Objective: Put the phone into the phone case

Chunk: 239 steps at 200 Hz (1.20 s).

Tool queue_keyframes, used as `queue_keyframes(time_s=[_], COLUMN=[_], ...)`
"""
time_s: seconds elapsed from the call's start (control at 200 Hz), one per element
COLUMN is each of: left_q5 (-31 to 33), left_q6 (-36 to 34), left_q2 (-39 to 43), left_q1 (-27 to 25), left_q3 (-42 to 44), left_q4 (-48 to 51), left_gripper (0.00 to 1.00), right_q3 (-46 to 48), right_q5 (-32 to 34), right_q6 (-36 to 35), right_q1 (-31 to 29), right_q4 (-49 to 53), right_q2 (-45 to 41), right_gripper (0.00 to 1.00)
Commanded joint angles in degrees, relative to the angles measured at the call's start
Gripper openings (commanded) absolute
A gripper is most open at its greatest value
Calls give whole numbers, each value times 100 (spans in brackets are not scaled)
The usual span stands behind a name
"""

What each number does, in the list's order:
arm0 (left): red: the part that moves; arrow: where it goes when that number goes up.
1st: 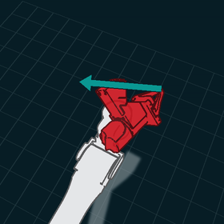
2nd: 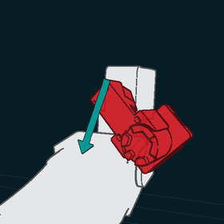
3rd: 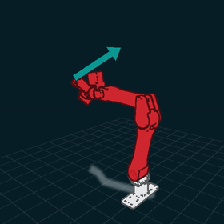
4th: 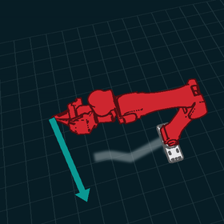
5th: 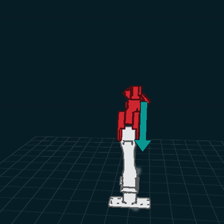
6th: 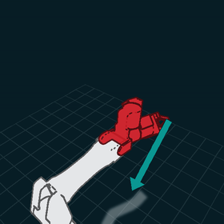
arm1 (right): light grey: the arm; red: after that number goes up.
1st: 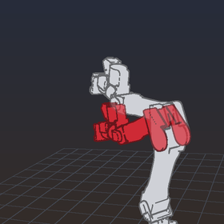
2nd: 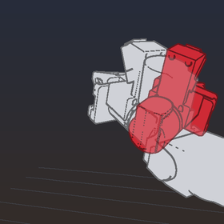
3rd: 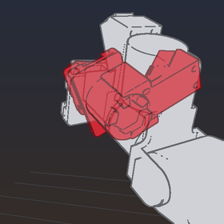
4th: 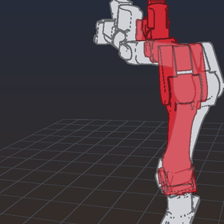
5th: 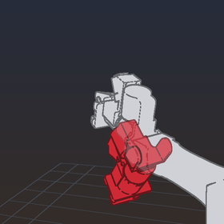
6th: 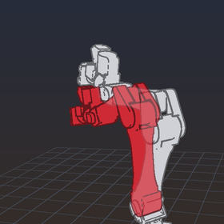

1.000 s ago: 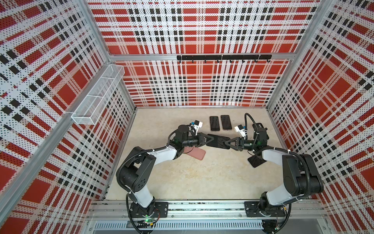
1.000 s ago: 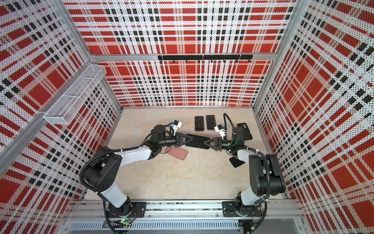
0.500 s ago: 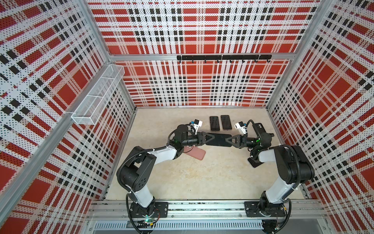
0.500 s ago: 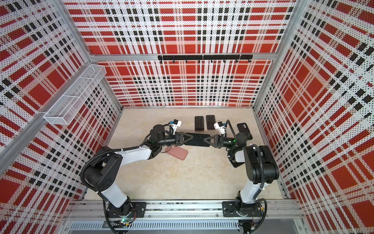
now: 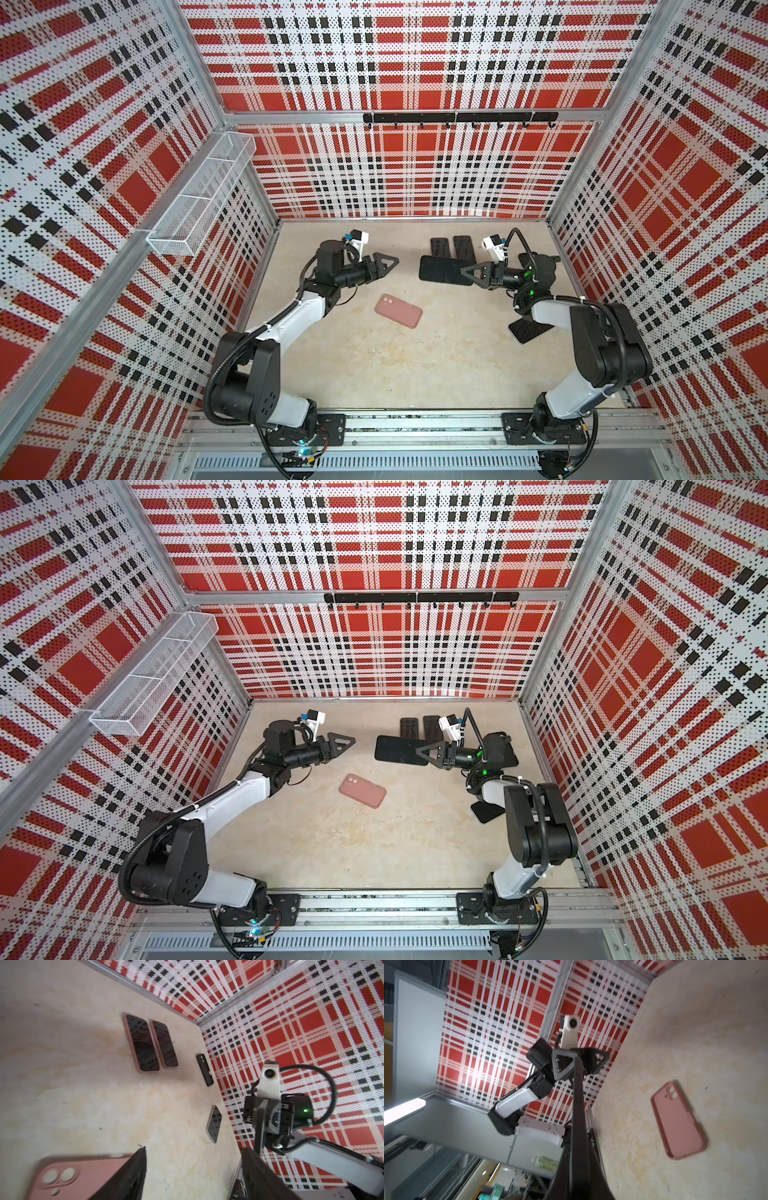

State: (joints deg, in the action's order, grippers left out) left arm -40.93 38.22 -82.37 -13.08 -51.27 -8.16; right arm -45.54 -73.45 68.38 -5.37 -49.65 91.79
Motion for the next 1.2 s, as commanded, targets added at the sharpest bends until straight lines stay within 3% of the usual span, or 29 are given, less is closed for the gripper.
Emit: queue_keyframes(time_s=[0.0, 0.08, 0.215, 0.426, 0.546, 0.701, 1.192], left_q5=[531, 1339, 2340, 3239, 3646, 3796, 3948], left_q6=[-628, -963, -1210, -1676, -1856, -1881, -1730], left_q2=[319, 287, -90, -996, -1346, -1600, -2190], left_q1=[174, 74, -63, -642, -803, -878, -1156], left_q3=[73, 150, 224, -236, -453, -549, -769], left_q4=[832, 1229, 1445, 1874, 2115, 2150, 2359], left_gripper=[71, 67, 59, 51, 48, 45, 28], right_q3=[-1039, -925, -701, 370, 1063, 1319, 1601], right_q5=[1156, 1222, 1626, 2029, 1862, 1763, 1450], right_q6=[-3467, -2941, -3233, -2970, -2506, -2444, -2395], right_q1=[-256, -261, -267, -198, -77, -16, 62], right_q4=[4608, 4135, 4809, 4816, 4334, 4421, 3907], right_q2=[-561, -668, -1048, -1901, -2357, -2621, -2328], right_gripper=[0, 0, 0, 0, 0, 0, 0])
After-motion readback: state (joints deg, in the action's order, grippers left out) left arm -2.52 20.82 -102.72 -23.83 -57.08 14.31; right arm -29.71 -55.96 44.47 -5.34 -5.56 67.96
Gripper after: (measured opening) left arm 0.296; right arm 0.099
